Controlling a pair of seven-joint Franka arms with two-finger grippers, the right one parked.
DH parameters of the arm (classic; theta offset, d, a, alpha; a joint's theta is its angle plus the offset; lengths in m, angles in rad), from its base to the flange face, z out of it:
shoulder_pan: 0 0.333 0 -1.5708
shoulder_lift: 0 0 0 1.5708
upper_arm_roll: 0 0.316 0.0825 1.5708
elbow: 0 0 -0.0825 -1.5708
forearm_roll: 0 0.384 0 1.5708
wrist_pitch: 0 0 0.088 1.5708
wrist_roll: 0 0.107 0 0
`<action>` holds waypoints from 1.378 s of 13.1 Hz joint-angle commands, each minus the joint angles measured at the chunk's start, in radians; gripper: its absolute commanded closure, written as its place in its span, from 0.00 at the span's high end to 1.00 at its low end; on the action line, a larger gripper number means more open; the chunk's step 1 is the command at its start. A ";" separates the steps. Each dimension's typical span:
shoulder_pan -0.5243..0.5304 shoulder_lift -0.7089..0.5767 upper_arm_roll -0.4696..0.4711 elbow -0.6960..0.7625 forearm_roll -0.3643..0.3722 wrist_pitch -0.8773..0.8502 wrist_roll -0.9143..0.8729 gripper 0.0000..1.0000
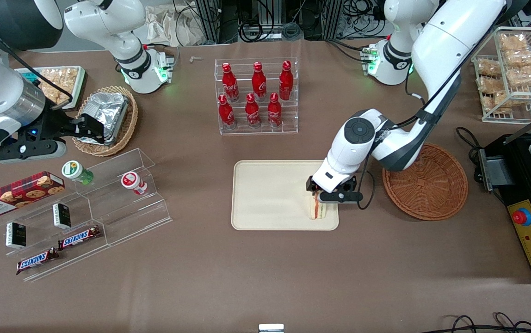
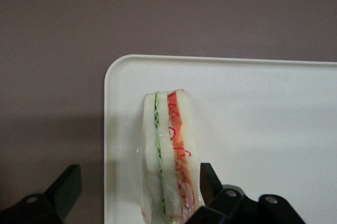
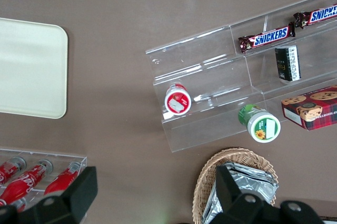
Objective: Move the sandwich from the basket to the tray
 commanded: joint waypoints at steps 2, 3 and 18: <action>0.000 -0.029 -0.005 0.111 0.022 -0.202 -0.026 1.00; 0.001 -0.044 -0.004 0.139 0.019 -0.257 -0.026 1.00; 0.185 -0.278 -0.015 0.458 -0.315 -0.857 0.396 1.00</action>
